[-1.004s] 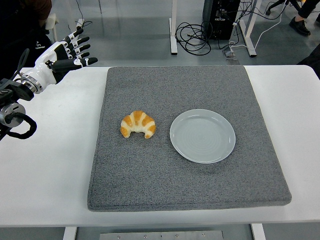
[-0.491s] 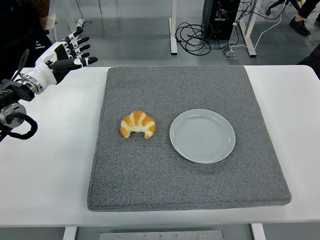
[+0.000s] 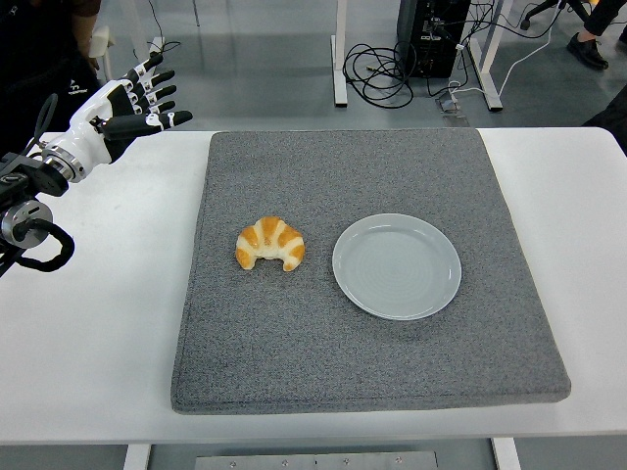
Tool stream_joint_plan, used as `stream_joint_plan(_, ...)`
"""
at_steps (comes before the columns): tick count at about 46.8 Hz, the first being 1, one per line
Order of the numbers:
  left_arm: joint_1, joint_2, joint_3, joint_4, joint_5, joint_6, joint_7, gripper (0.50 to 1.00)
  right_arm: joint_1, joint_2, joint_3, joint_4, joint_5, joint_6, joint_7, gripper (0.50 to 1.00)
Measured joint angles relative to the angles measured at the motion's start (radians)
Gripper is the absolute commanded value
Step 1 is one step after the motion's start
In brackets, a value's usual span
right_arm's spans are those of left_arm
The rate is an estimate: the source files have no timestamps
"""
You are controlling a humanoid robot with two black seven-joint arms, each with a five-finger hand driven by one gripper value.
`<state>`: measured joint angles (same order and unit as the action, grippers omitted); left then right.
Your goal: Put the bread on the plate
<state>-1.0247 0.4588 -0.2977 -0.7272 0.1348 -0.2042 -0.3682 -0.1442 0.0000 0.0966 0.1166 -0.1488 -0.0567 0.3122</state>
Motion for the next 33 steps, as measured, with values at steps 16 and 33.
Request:
stream_joint_plan(16,0.0,0.0,0.0,0.0,0.0,0.0,0.0,0.978,0.0,0.0,0.0,0.0,0.0,0.0,0.0,1.0)
stream_joint_plan(33,-0.031,-0.037,0.0,-0.009,0.202,0.0,-0.003,0.961,0.0,0.0,0.0,0.0,0.0,0.0,0.0,1.0)
